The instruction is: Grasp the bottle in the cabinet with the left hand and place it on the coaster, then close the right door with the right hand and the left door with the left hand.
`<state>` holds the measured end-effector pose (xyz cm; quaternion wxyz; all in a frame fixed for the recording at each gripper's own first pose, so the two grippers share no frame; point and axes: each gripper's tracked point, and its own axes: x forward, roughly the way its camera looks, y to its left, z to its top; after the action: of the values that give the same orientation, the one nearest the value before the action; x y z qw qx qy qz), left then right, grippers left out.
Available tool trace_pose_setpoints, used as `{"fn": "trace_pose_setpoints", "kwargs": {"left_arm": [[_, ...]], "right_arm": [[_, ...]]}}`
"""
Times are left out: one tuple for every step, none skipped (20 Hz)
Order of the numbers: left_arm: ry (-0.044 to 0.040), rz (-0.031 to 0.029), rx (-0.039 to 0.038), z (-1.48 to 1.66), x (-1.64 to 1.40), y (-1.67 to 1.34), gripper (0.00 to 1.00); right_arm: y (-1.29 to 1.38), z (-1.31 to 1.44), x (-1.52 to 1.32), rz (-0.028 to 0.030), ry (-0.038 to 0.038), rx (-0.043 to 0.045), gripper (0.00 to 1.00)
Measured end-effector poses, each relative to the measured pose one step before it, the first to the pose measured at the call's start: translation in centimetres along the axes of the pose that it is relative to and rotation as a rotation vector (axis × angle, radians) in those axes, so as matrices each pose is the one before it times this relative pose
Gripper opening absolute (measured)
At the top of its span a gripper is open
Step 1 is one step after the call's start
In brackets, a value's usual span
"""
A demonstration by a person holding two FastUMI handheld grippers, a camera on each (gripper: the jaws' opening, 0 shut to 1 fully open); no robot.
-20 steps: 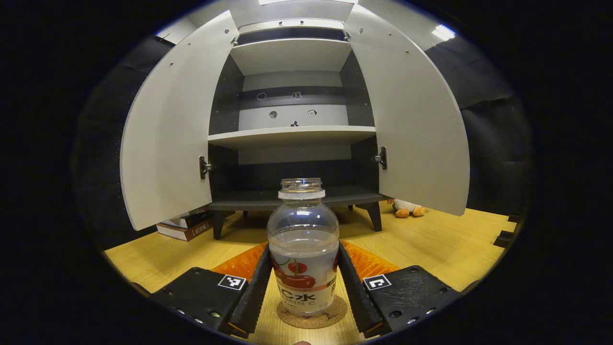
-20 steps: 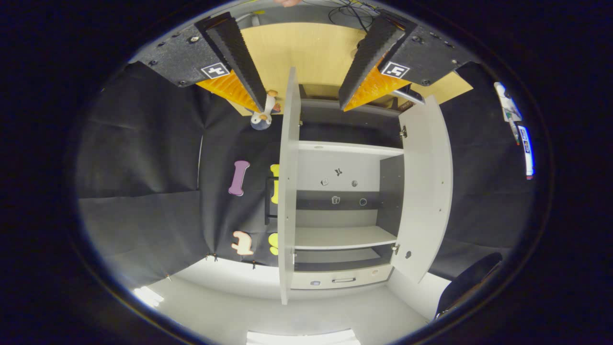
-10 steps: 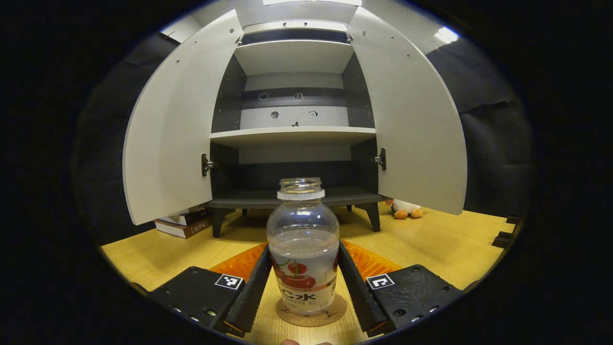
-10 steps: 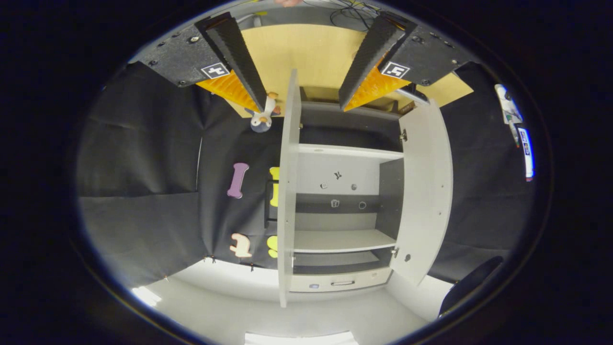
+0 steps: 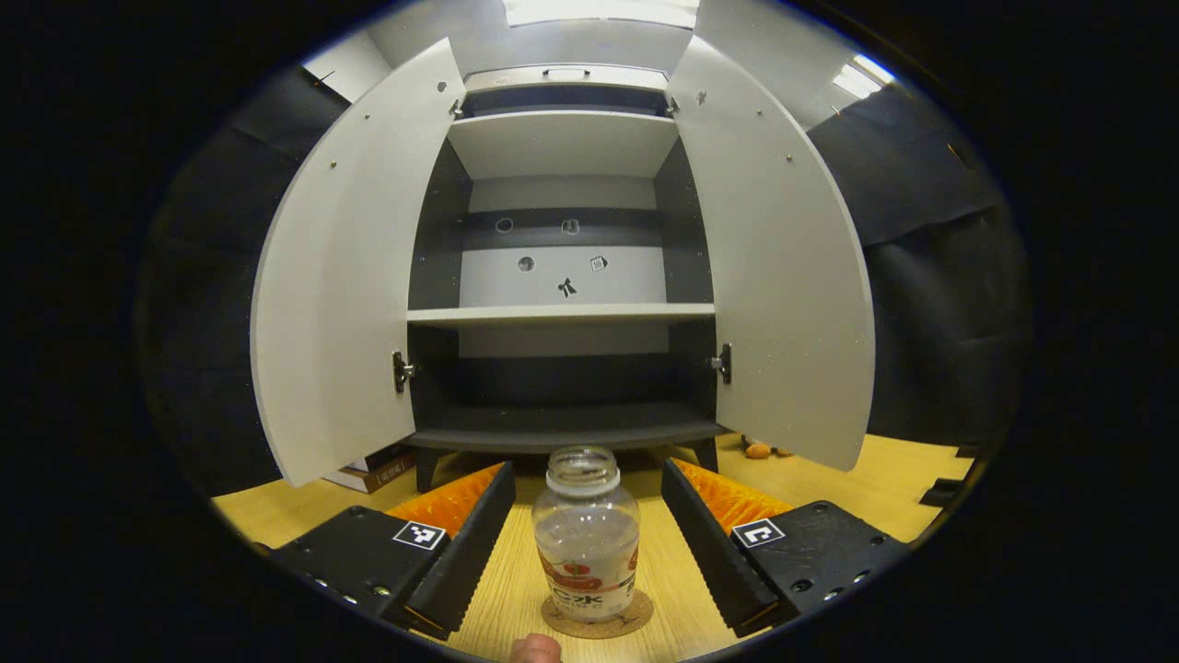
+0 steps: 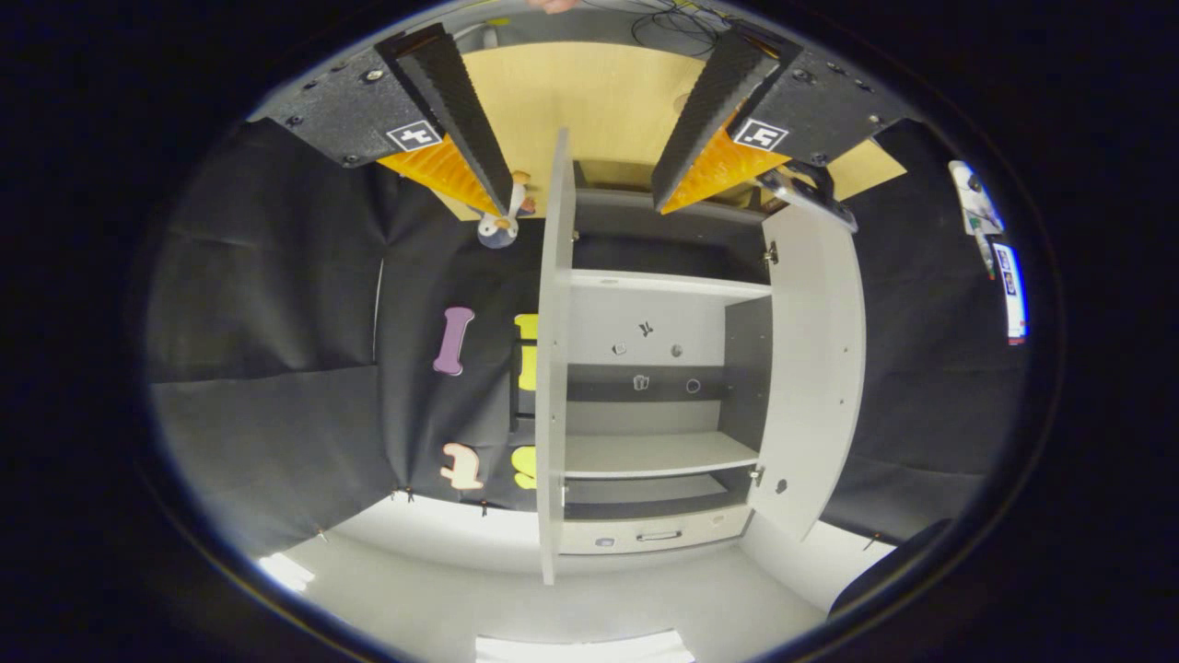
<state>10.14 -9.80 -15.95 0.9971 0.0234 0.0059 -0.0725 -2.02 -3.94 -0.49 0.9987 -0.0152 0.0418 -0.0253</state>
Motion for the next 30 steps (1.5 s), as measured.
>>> {"fn": "trace_pose_setpoints", "kwargs": {"left_arm": [[-0.0168, -0.01319, -0.00002, 2.04, -0.639, -0.048, 0.97], [-0.02197, -0.0071, 0.00105, 2.148, -0.561, 0.005, 0.97], [-0.00332, 0.00438, 0.00993, 1.947, -0.432, 0.305, 0.96], [-0.00111, 0.00056, 0.0128, 1.779, -0.298, 0.322, 0.96], [0.002, 0.00433, 0.01117, 1.621, -0.384, 0.451, 0.96], [-0.00367, 0.0016, 0.00403, 1.514, -0.429, 0.338, 0.96], [0.00098, 0.0028, -0.00445, 1.359, -0.483, 0.362, 0.96], [0.00171, 0.00248, -0.00969, 1.036, -0.468, 0.366, 0.96], [0.00226, 0.00412, -0.00646, 0.969, -0.561, 0.418, 0.96], [0.0025, -0.00265, -0.00241, 0.665, -0.469, 0.15, 0.96], [0.00915, -0.00368, -0.00183, 0.396, -0.591, 0.111, 0.96], [0.00886, -0.00308, -0.00339, 0.22, -0.573, 0.309, 0.96], [0.00773, 0.00669, -0.00605, 0.078, -0.642, 0.413, 0.96], [0.00164, 0.00816, -0.01113, 0.088, -0.608, 0.615, 0.96], [0.00052, -0.00075, -0.01196, -0.062, -0.624, 0.273, 0.96], [0.00669, 0.00415, -0.00582, -0.16, -0.549, 0.392, 0.96], [0.00947, 0.01467, 0.00176, -0.294, -0.477, 0.711, 0.96], [0.00769, 0.01956, 0.00543, -0.257, -0.324, 0.824, 0.96], [0.00811, 0.02314, 0.00401, -0.279, -0.324, 0.731, 0.96], [-0.00043, 0.01913, -0.00315, -0.175, -0.183, 0.633, 0.96], [-0.00123, 0.00993, -0.00933, 0.136, 0.104, 0.471, 0.96], [0.00286, 0.00735, -0.00838, 0.126, 0.194, 0.194, 0.96], [0.00471, 0.01224, -0.00616, 0.065, 0.083, 0.302, 0.96], [-0.00006, 0.0093, -0.00618, 0.1, -0.001, 0.26, 0.96], [-0.00485, 0.00384, -0.0042, 0.142, -0.139, 0.043, 0.96], [-0.00676, 0.0066, -0.00019, 0.277, -0.072, 0.134, 0.94], [-0.00094, 0.00473, 0.00385, 0.112, -0.125, 0.12, 0.96], [0.00186, 0.00376, 0.00304, -0.056, -0.04, 0.091, 0.96], [0.00187, 0.00132, 0.00279, 0.065, -0.099, -0.034, 0.96], [-0.00099, 0.00165, 0.0009, 0.047, -0.039, 0.0, 0.96]], "right_arm": [[-0.251, -0.189, 0.189, 0.00148, 0.00109, 0.00449, 1.0], [-0.173, 0.031, 0.204, 0.00086, -0.00572, 0.0058, 1.0], [-0.098, 0.253, 0.189, 0.00423, -0.01476, 0.01088, 1.0], [0.024, 0.126, 0.231, 0.00653, -0.01303, 0.01155, 1.0], [0.031, 0.224, 0.228, 0.00588, -0.01043, 0.00811, 1.0], [-0.007, 0.348, 0.262, 0.00375, -0.0127, 0.00188, 1.0], [-0.062, 0.416, 0.157, -0.00105, -0.01565, -0.00391, 0.99], [-0.076, 0.405, 0.185, -0.001, -0.0139, -0.0083, 0.99], [0.054, 0.397, 0.278, -0.00055, -0.01338, -0.00669, 0.99], [0.06, 0.276, 0.178, -0.00216, -0.00965, -0.00176, 0.99], [0.132, 0.091, 0.215, 0.00295, -0.00188, 0.00546, 1.0], [0.343, -0.065, 0.272, 0.00818, 0.00051, 0.01154, 0.99], [0.257, -0.042, 0.153, 0.0071, -0.00132, 0.01709, 0.99], [0.272, -0.096, 0.157, 0.00648, -0.00404, 0.015, 0.99], [0.147, -0.25, 0.069, -0.0003, -0.00113, 0.00617, 1.0], [-0.027, -0.339, 0.017, -0.0033, 0.00254, -0.00092, 0.99], [0.126, -0.167, -0.045, 0.00272, 0.00071, -0.00563, 0.99], [0.289, -0.104, -0.086, 0.00787, 0.00046, -0.00605, 0.99], [0.186, -0.048, -0.105, 0.00844, 0.00047, -0.00309, 0.99], [0.102, -0.207, -0.018, 0.00486, 0.00237, 0.00015, 0.99], [-0.016, -0.071, -0.047, -0.00046, 0.00143, 0.00454, 0.99], [0.005, -0.098, 0.11, 0.00062, 0.00025, 0.00792, 0.99], [0.099, 0.036, 0.049, 0.00456, -0.00024, 0.00914, 0.99], [0.084, -0.054, 0.009, 0.00315, 0.00153, 0.00795, 0.99], [0.078, 0.088, -0.032, 0.00277, -0.00332, 0.00547, 0.99], [-0.063, 0.02, -0.066, -0.00112, -0.00368, 0.00242, 0.99], [-0.067, 0.038, -0.063, -0.00104, 0.00172, -0.00073, 0.99], [-0.024, -0.052, -0.072, 0.00092, 0.00072, -0.00194, 0.99], [-0.079, 0.374, 0.073, 0.00194, -0.00593, -0.00079, 0.99], [-0.269, 0.661, 0.046, 0.0027, -0.01122, 0.00003, 0.99]]}}
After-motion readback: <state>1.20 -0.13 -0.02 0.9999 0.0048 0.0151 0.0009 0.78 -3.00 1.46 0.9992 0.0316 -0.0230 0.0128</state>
